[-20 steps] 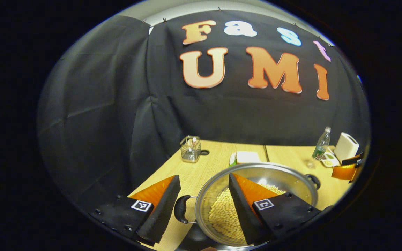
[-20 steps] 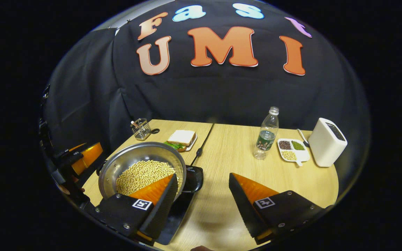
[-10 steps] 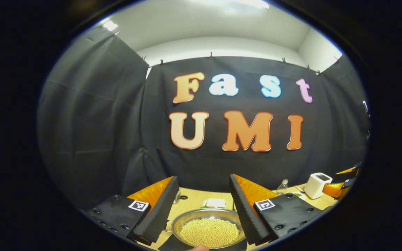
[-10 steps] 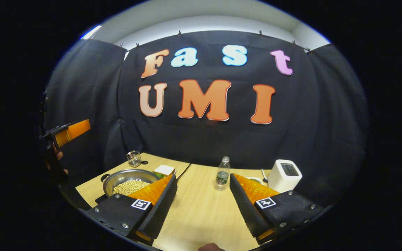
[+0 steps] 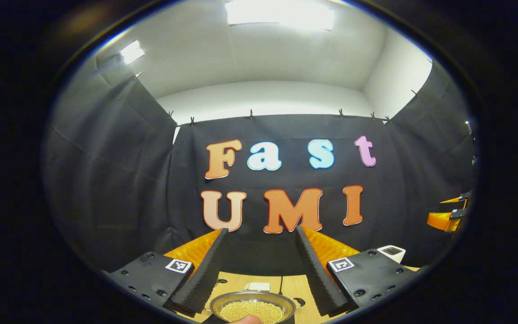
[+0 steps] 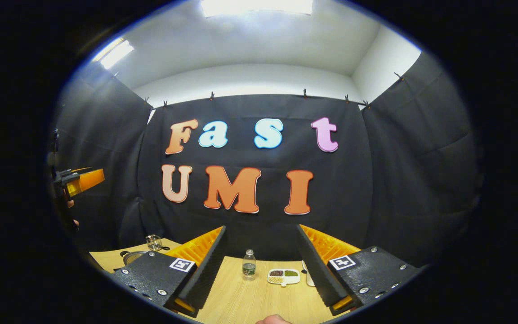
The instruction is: First push the handle of the pot to place it horizontally, then grasp the pot with both hands and set it on the induction cooktop.
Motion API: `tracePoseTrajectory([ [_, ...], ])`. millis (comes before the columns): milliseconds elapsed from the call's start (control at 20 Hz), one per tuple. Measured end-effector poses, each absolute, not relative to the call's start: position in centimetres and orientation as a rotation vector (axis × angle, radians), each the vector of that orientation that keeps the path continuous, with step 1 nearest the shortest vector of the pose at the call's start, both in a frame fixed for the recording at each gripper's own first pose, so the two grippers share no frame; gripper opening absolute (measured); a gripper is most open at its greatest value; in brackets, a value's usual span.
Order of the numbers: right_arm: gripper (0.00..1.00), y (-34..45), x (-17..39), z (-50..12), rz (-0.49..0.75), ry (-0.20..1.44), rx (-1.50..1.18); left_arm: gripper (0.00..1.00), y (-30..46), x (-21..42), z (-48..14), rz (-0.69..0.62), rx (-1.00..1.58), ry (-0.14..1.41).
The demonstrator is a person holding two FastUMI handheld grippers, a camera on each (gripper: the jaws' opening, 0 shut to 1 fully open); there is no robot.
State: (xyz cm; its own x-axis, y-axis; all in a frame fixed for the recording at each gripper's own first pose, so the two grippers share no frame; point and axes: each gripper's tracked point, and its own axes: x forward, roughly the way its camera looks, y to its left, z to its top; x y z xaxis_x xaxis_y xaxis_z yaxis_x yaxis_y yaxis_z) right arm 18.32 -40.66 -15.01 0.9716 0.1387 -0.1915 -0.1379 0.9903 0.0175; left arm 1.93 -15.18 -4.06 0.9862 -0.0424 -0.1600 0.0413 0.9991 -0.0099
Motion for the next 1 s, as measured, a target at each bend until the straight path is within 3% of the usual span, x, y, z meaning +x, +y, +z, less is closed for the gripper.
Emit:
tracePoseTrajectory([
  [100, 0.98, -40.9, 18.3, -13.4, 0.144, 0.13, -0.012, 0.96, -15.6, 1.3, -1.8, -0.036, -0.008, 0.11],
  [150, 0.93, -41.0, 18.6, -13.4, 0.137, 0.115, -0.027, 0.96, -15.8, 1.1, -1.1, -0.036, -0.01, 0.098],
  [450, 0.93, -41.5, 18.0, -12.9, 0.152, 0.103, -0.057, 0.94, -15.6, 1.3, -0.4, 0.016, -0.04, 0.069],
  [500, 0.97, -42.1, 17.9, -12.7, 0.153, 0.104, -0.053, 0.94, -15.4, 1.3, -0.7, 0.024, -0.044, 0.078],
  [550, 0.93, -42.4, 17.9, -12.7, 0.152, 0.106, -0.047, 0.95, -15.1, 0.9, -1.2, 0.038, -0.049, 0.101],
  [1000, 0.93, -42.0, 17.7, -9.9, 0.185, 0.004, -0.053, 0.96, -13.4, 0.3, -0.6, 0.101, -0.108, 0.082],
])
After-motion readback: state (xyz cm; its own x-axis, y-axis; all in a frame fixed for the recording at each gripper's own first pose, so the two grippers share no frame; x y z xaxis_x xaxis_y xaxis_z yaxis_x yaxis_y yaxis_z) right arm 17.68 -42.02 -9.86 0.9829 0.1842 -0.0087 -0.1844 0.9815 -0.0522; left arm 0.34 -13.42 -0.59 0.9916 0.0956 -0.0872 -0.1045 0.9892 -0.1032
